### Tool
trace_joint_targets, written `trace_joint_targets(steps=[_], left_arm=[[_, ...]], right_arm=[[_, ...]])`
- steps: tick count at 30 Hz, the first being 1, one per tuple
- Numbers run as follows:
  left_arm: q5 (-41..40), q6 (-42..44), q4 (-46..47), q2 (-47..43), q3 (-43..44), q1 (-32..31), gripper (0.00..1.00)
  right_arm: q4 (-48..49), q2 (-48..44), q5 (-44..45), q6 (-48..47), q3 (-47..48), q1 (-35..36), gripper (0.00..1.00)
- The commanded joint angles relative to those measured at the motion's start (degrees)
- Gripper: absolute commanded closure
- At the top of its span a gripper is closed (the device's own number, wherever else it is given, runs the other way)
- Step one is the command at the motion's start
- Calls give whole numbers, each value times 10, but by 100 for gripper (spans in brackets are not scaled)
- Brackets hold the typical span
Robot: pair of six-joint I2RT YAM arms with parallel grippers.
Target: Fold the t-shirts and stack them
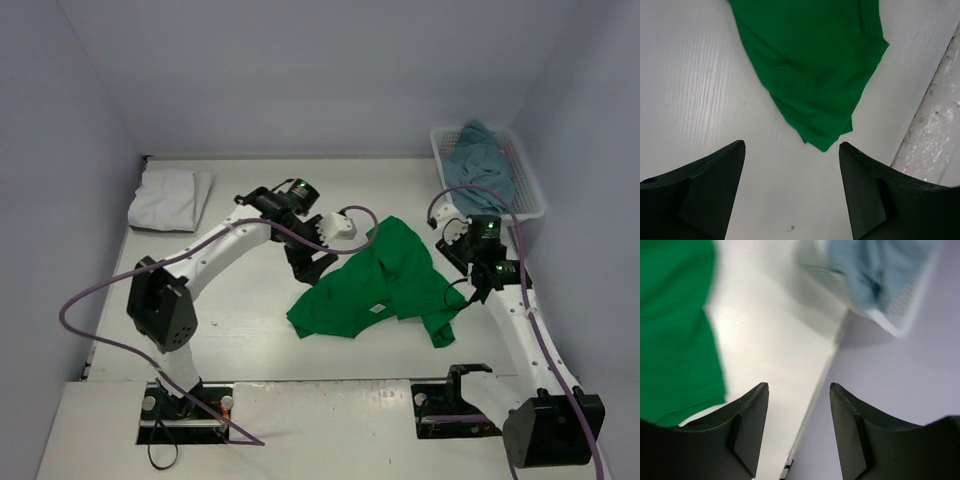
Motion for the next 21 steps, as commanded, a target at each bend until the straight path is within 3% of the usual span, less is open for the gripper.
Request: trace_joint_targets(steps=[1, 6, 7, 11, 15, 21], left_arm=[[-14, 20, 20, 35, 83, -41, 30], [-38, 12, 138, 74, 117, -95, 30], [-47, 14, 207, 83, 107, -114, 29], [-82, 26, 288, 91, 78, -168, 29], [-112, 13, 346, 139, 82, -233, 28], [-118, -11, 335, 244, 186, -257, 28]], right_arm=[[73, -3, 45, 31, 24, -56, 51], [75, 50, -53, 65, 69, -242, 51], [59, 105, -85, 71, 94, -289, 52], [38, 185, -157, 79, 126, -383, 52], [-12, 254, -240, 71, 155, -425, 55], [-32, 223, -284, 56, 141, -425, 55]])
